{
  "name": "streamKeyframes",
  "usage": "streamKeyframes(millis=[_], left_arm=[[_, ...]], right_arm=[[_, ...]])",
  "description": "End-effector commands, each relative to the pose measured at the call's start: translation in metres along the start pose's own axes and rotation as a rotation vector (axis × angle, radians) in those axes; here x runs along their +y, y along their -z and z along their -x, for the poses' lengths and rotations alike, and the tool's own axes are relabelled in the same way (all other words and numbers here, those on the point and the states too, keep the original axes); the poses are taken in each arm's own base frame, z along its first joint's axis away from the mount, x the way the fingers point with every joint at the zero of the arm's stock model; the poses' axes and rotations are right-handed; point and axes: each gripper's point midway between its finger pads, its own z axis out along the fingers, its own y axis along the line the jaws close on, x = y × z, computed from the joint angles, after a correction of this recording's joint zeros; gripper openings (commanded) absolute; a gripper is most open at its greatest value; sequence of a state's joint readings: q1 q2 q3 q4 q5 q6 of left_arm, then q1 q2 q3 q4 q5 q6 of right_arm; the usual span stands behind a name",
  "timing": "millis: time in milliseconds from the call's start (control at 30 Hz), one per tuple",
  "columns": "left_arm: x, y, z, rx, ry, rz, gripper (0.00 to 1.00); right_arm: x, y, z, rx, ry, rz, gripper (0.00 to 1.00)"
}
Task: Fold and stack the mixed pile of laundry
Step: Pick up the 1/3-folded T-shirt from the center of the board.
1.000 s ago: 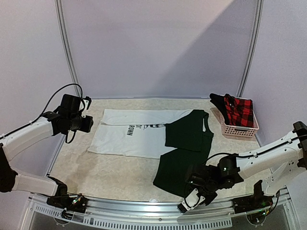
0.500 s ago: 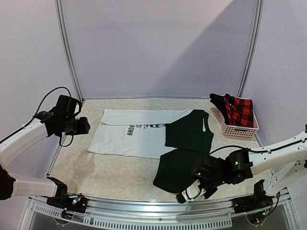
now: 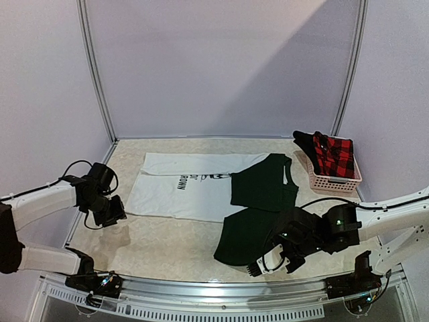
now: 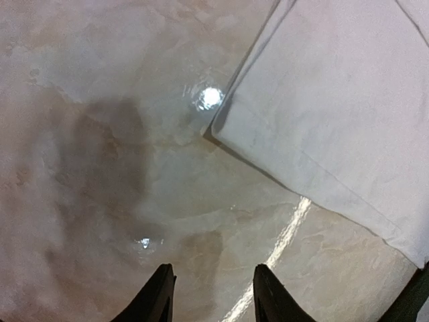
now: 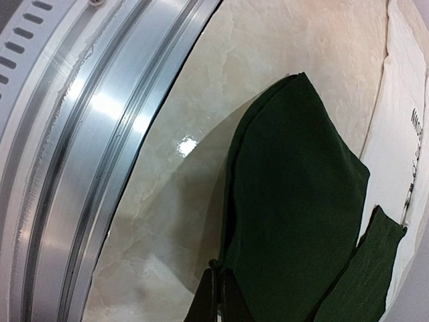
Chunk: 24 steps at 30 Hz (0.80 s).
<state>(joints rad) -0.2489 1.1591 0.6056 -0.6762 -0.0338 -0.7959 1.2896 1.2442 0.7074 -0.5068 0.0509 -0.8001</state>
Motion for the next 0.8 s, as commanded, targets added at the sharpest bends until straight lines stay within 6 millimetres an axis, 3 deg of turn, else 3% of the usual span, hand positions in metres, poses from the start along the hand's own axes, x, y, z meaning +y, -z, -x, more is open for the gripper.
streamKeyframes(millis=[0,367,600,767], left_arm=[[-0.002,-0.013,0.015,-0.015,0.061,-0.038,0.42],[-0.010,-0.031,0.053,-0.057,0.173,-0.107,0.44],[-0.007,-0.048,0.064,-0.049,0.194,-0.101,0.36],[-0.003,-0.049,0.062,-0.038,0.193,-0.095,0.25]], right_arm=[[0.002,0.003,-0.001,-0.018,-0.017,-0.006,0.00],[0.005,0.001,-0.002,-0.014,-0.016,0.006,0.00],[0.006,0.000,-0.005,-0.003,-0.019,0.010,0.00],[0.006,0.000,-0.005,0.001,-0.022,0.011,0.00]])
